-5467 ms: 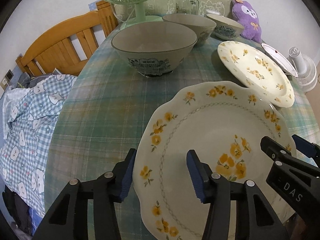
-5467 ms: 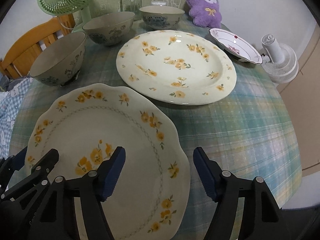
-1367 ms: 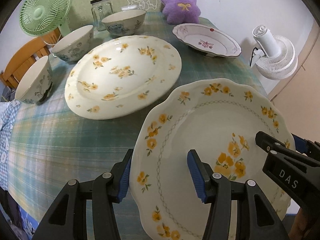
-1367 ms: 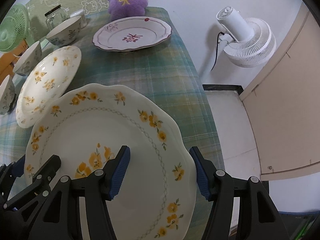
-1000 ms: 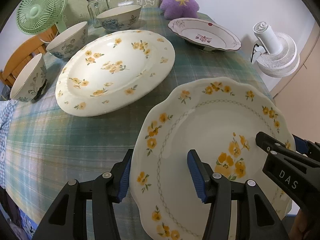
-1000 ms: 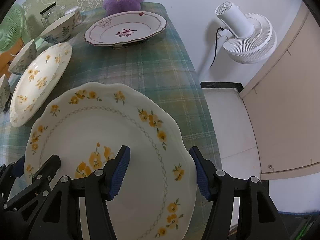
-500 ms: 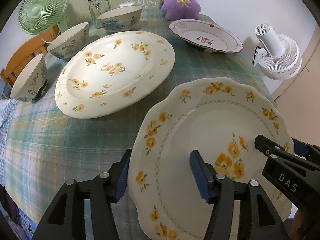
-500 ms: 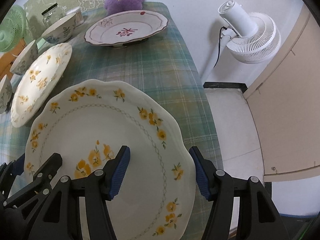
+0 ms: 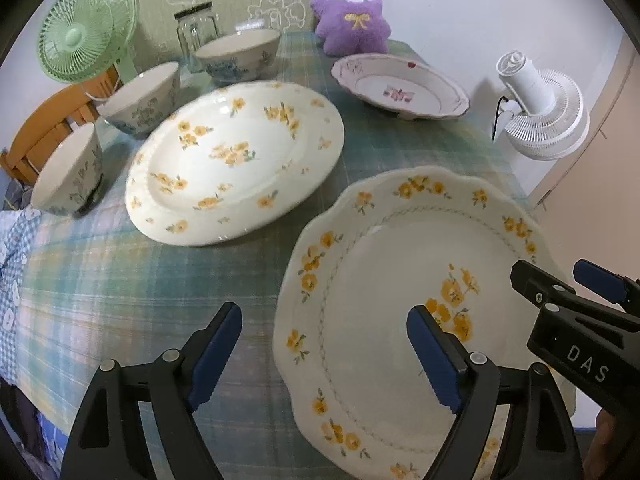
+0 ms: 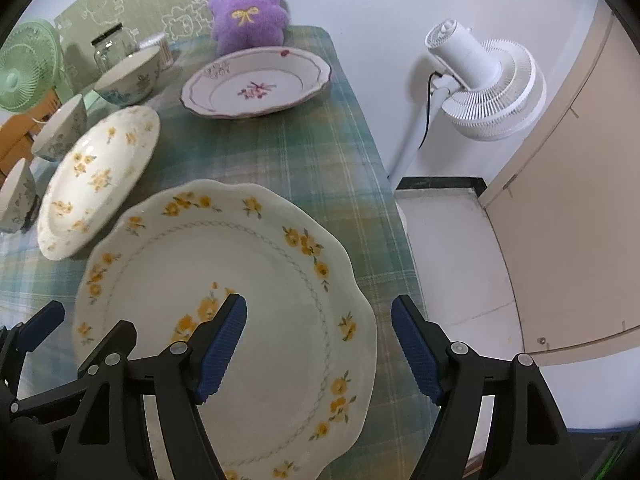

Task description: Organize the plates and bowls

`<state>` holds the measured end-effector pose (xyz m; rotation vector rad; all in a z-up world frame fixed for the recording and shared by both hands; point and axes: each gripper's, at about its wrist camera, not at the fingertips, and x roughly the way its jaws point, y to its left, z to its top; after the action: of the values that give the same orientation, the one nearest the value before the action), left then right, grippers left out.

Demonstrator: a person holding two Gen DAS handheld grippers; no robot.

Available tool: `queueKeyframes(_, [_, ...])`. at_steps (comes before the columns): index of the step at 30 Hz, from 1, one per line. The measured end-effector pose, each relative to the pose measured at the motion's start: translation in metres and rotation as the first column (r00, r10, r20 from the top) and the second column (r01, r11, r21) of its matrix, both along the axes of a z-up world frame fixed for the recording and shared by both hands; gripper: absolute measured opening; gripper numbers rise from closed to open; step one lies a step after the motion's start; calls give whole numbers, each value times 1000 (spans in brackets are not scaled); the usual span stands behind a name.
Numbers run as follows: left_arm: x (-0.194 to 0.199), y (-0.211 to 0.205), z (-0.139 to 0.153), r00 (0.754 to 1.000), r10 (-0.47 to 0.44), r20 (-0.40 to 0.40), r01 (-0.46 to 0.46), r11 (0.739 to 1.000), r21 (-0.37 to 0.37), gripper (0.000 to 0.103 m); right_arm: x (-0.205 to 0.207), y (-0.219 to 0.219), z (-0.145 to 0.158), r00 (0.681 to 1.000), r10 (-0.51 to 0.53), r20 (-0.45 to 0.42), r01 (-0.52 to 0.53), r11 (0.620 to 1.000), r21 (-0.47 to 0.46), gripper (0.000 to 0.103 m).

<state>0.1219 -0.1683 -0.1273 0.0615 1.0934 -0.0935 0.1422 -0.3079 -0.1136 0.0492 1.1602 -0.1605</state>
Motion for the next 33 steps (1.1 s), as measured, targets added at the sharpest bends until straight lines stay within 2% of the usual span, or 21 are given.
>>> queueKeyframes(16, [-9, 29, 50, 993, -44, 110, 45, 999, -8, 86, -20, 42, 65, 987, 35, 157, -31, 999, -25, 78])
queueKeyframes(33, [-10, 82, 88, 979, -69, 192, 70, 998, 2, 86, -22, 103, 105, 971, 43, 236, -43, 999, -7, 78])
